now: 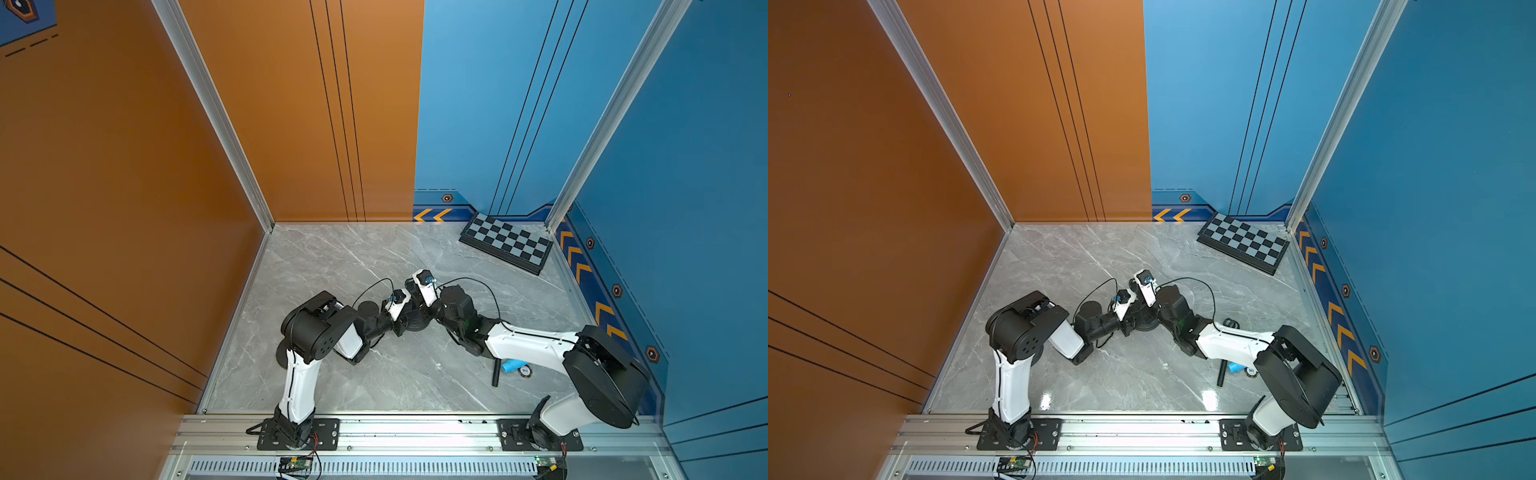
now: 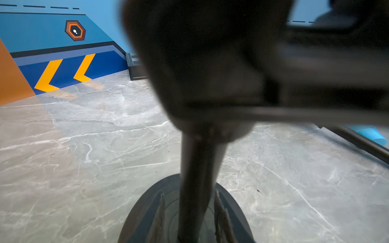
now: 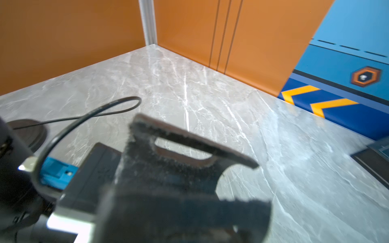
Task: Assemble a microphone stand
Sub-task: Hold the microphone stand pole at the microphone stand base.
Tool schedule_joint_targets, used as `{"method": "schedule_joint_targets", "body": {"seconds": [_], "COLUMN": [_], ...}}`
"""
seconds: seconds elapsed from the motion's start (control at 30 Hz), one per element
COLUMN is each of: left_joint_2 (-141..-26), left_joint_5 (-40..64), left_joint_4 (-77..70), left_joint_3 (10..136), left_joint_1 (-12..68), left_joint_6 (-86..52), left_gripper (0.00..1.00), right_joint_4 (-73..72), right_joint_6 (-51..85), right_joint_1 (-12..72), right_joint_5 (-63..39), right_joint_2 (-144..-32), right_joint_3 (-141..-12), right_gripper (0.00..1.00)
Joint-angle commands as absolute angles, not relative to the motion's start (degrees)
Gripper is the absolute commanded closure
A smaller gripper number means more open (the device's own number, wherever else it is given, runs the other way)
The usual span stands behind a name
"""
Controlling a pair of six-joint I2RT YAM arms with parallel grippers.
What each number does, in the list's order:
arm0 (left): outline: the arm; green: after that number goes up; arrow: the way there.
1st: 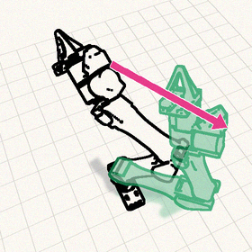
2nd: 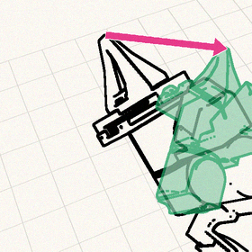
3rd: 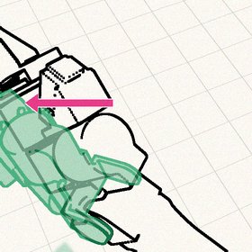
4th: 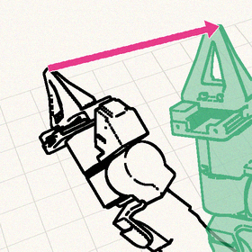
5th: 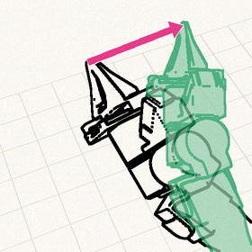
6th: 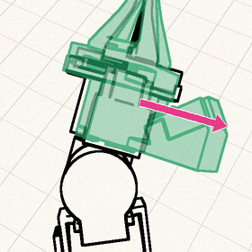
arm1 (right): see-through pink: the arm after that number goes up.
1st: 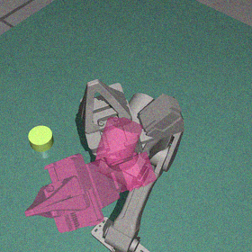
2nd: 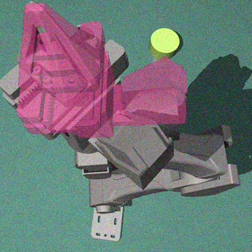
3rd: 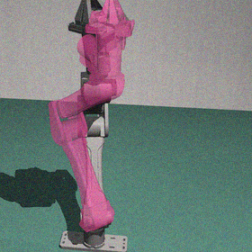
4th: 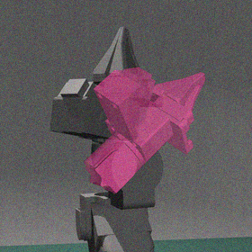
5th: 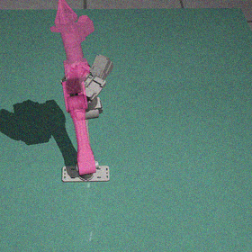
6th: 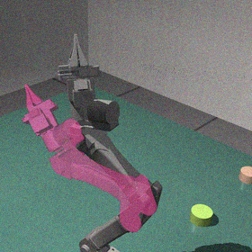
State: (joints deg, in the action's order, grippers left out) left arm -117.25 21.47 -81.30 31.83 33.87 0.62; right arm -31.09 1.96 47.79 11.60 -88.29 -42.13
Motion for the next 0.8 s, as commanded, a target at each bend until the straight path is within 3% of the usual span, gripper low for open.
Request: {"method": "schedule_joint_targets", "body": {"seconds": [0.0, 0.07, 0.17, 0.3, 0.37, 0.47, 0.57, 0.77], "left_joint_2": [-118.2, -118.2, -118.3, -118.6, -118.7, -119.1, -119.5, -120.8], "left_joint_5": [19.6, 19.5, 19.8, 21.4, 21.7, 22.1, 22.0, 21.9], "left_joint_4": [-80.8, -80.8, -80.8, -80.8, -80.8, -80.8, -80.8, -80.8], "left_joint_3": [31.7, 31.8, 31.8, 31.8, 31.7, 31.6, 31.6, 31.9], "left_joint_1": [34.3, 34.2, 34.2, 34.1, 34.0, 34.0, 34.0, 33.7], "left_joint_6": [0.8, 0.8, 0.9, 1.3, 1.5, 1.7, 1.7, 1.5], "left_gripper": [0.61, 0.62, 0.66, 0.72, 0.73, 0.72, 0.73, 0.72], "right_joint_4": [-24.8, -24.8, -25.3, -19.9, -16.2, -13.7, -14.2, -15.1], "right_joint_6": [9.0, 9.3, 6.2, -0.4, -3.4, -7.1, -8.9, -10.1], "right_joint_1": [49.0, 48.5, 47.1, 41.9, 38.1, 34.6, 33.0, 30.7], "right_joint_5": [24.9, 21.7, 13.3, -9.3, -19.9, -31.0, -32.2, -37.3], "right_joint_2": [-91.0, -91.1, -90.1, -88.8, -88.6, -89.0, -89.5, -91.4], "right_joint_3": [-40.3, -40.3, -40.5, -43.7, -45.6, -48.2, -49.3, -51.5], "right_gripper": [1.00, 0.98, 0.83, 0.68, 0.54, 0.62, 0.56, 0.56]}}
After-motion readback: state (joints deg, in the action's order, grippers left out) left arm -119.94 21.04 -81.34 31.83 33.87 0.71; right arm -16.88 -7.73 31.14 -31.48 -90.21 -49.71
